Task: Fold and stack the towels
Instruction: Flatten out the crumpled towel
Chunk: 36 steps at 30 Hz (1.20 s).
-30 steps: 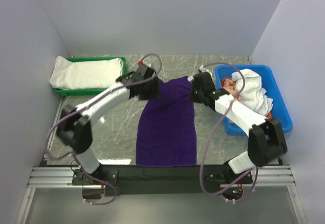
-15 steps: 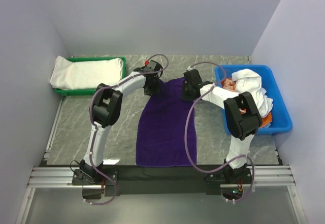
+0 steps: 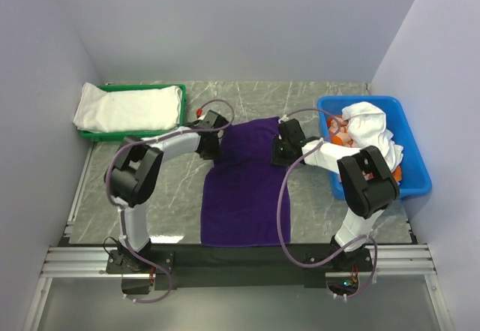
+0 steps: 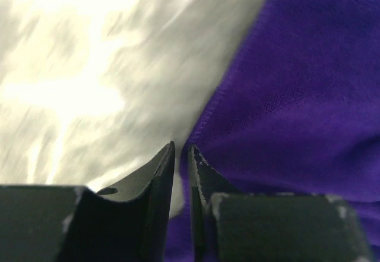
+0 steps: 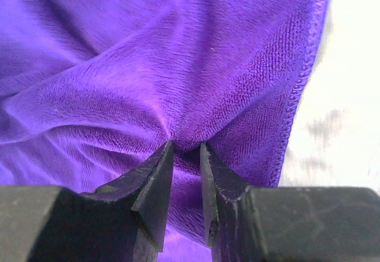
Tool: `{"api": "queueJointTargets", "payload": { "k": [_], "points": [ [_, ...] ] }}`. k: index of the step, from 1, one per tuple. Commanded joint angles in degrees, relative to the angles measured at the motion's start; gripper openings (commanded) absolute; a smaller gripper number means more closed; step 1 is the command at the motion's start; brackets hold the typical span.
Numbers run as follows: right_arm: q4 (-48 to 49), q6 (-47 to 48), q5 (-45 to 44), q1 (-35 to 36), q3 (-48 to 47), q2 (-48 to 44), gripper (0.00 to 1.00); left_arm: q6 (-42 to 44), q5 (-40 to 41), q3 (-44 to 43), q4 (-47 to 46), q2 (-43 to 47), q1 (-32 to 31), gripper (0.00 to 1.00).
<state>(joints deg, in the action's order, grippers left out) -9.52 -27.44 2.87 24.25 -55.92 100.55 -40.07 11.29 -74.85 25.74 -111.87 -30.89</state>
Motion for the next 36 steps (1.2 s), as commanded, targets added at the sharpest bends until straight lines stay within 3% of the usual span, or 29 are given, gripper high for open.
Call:
{"api": "queueJointTargets", "payload": {
  "k": [1,7,11,14,15,18,21,28,36],
  "points": [
    [-9.8,-0.6,0.9,1.3,4.9,-4.7,0.33,-2.6,2.2,11.5,8.4,3.0,-0.7,0.22],
    [-12.3,0.7,3.3,3.5,9.7,-11.3,0.33,-4.5,1.2,20.5,9.3,11.6,-2.7,0.25],
    [-14.3,5.0,1.4,4.7,5.3,-17.5,0.37,-3.9,-0.1,18.4,11.5,16.9,-3.0,0.32],
    [-14.7,9.0,-3.0,3.1,0.1,-18.2,0.46,-1.7,0.1,12.5,13.7,19.2,-1.6,0.43],
    [-14.7,9.9,-4.2,2.3,-1.5,-17.8,0.54,-0.2,0.1,10.7,13.6,19.2,-1.2,0.51],
    [-14.2,13.2,-5.6,-0.9,-7.0,-14.3,0.55,3.3,-0.2,3.5,12.8,16.1,0.9,0.74],
    [-13.6,15.7,-5.4,-3.6,-12.4,-9.4,0.55,6.0,0.4,-5.7,12.4,9.0,1.9,0.87],
    [-15.6,18.8,-6.5,-7.3,-23.6,3.8,0.54,12.5,-0.5,-25.0,12.3,-6.5,3.6,0.75],
    [-16.1,19.1,-4.9,-10.1,-29.2,12.6,0.47,16.5,-1.7,-30.8,8.1,-13.8,5.3,0.66]
  ]
}}
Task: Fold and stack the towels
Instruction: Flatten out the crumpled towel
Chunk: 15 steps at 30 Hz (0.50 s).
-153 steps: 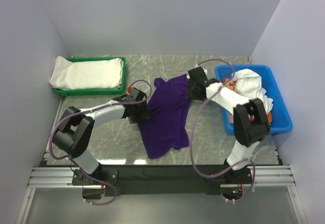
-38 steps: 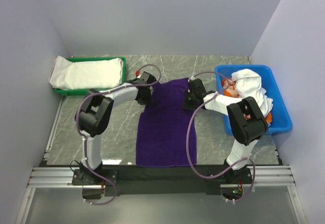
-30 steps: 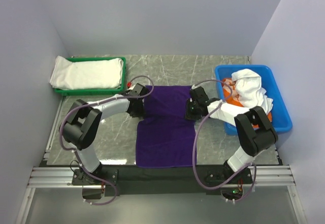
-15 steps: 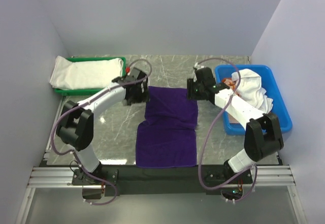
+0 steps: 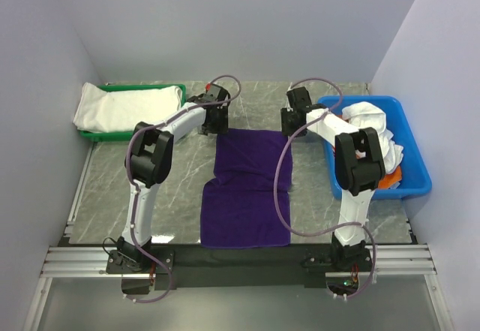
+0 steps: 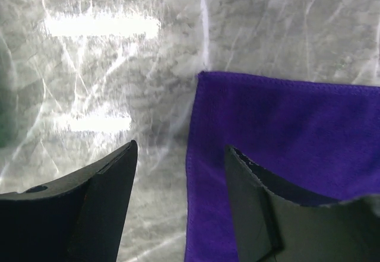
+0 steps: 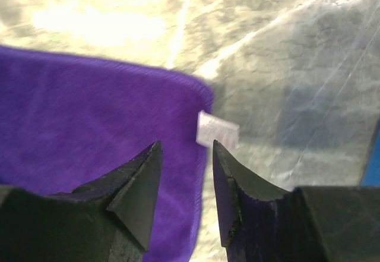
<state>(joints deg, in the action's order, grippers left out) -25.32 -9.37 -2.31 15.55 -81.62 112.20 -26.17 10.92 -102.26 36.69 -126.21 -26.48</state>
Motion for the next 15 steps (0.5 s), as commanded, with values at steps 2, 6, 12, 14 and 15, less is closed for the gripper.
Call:
{"api": "queueJointTargets", "payload": {
  "k": [2,6,12,14,15],
  "points": [
    [-0.7,1.4,0.8,-1.7,-4.8,3.0,0.47,2.3,-2.2,-3.2,-3.8,0.1,1.4,0.65],
    [-1.0,1.1,0.5,-2.2,-6.7,5.4,0.47,2.1,-3.2,-2.7,-5.0,-0.8,1.5,0.66],
    [-3.7,1.2,2.1,-2.5,-11.8,9.5,0.47,1.6,-3.0,-1.8,-6.7,-1.1,1.7,0.68],
    [-5.4,1.0,2.0,-2.6,-13.9,11.1,0.47,1.5,-3.1,-1.6,-6.8,-1.4,1.7,0.68],
    [-6.1,1.0,3.3,-2.6,-14.5,11.6,0.47,1.5,-3.2,-1.5,-6.9,-1.4,1.8,0.68]
  ]
}}
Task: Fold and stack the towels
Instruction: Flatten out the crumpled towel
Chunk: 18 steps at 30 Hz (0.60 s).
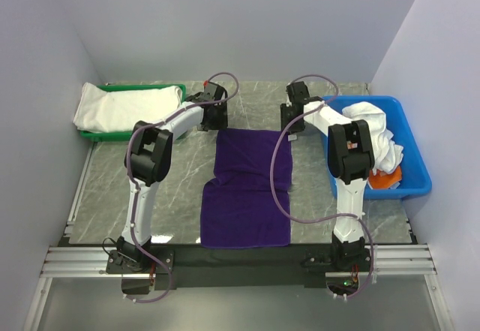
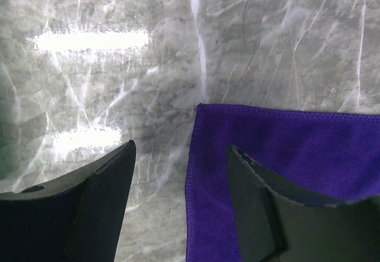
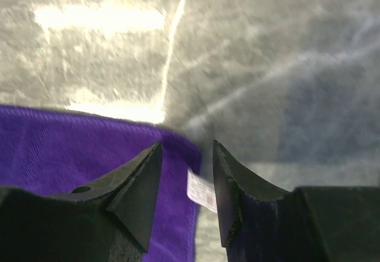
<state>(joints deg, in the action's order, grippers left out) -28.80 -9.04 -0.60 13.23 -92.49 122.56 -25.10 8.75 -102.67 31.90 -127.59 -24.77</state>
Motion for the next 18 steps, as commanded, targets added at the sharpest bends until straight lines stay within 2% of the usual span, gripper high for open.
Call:
{"api": "queueJointTargets", "payload": {
  "k": [1,11,13,14,15,18],
  "points": [
    [-3.5,0.7,2.1,-0.2,-4.4,2.1,0.46,0.3,-1.2,-1.0,-2.2,-0.1,0.2,0.68],
    [-6.4,0.4,3.1,-0.2,-4.2,2.3,0.38,0.8,-1.5,-0.6,-2.3,-0.1,0.3,0.68],
    [-6.4,0.5,3.0,-0.3,-3.9,2.1,0.32,0.8,-2.0,-0.9,-2.4,-0.2,0.5,0.69],
    [-6.2,0.6,2.9,-0.3,-3.8,2.0,0.27,0.9,-2.2,-1.0,-2.5,-0.5,0.5,0.69],
    [-5.9,0.6,2.9,-0.3,-3.6,1.8,0.18,0.9,-2.6,-1.3,-2.7,-0.6,0.5,0.69],
    [-5.8,0.9,3.1,-0.3,-3.6,1.9,0.05,1.1,-2.3,-2.4,-3.0,-1.7,0.5,0.68]
  ]
}}
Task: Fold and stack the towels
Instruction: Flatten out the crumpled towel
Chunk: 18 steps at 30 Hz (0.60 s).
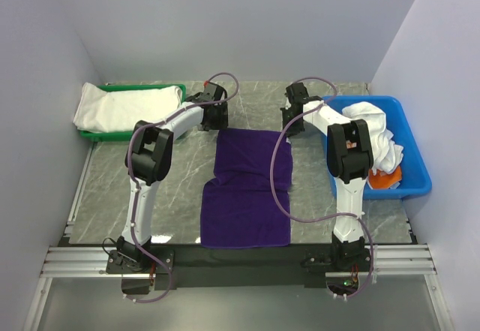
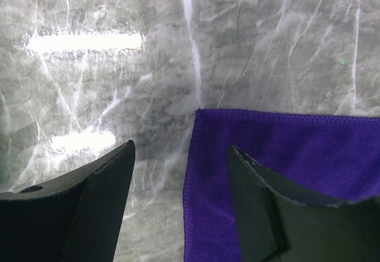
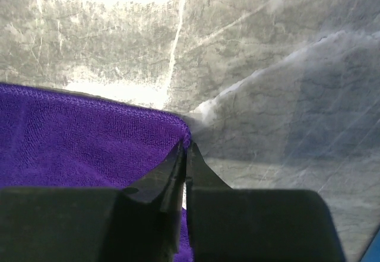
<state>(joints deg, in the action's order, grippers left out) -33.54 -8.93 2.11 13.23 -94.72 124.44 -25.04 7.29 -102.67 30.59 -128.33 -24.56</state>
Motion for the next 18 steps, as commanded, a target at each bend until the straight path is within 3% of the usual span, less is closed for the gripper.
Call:
{"api": "queueJointTargets", "payload": {
  "k": [1,7,11,18],
  "points": [
    [-0.7,0.9,0.5,-0.2,-1.1,-0.1,0.04,1.1,-1.0,-2.8,-1.7,-1.3,0.4,0.68],
    [0.5,1.1,0.7,-0.3,0.5,-1.0,0.04,1.6,-1.8,-4.6,-2.4,-3.5,0.3,0.62],
    [0.8,1.1,0.9,-0.3,0.8,-1.2,0.04,2.0,-1.4,-4.4,-3.7,-4.6,0.3,0.52],
    [1.5,0.8,1.3,-0.3,1.6,-2.0,0.03,2.5,4.0,-4.7,-1.5,-6.9,-2.2,0.5]
  ]
}}
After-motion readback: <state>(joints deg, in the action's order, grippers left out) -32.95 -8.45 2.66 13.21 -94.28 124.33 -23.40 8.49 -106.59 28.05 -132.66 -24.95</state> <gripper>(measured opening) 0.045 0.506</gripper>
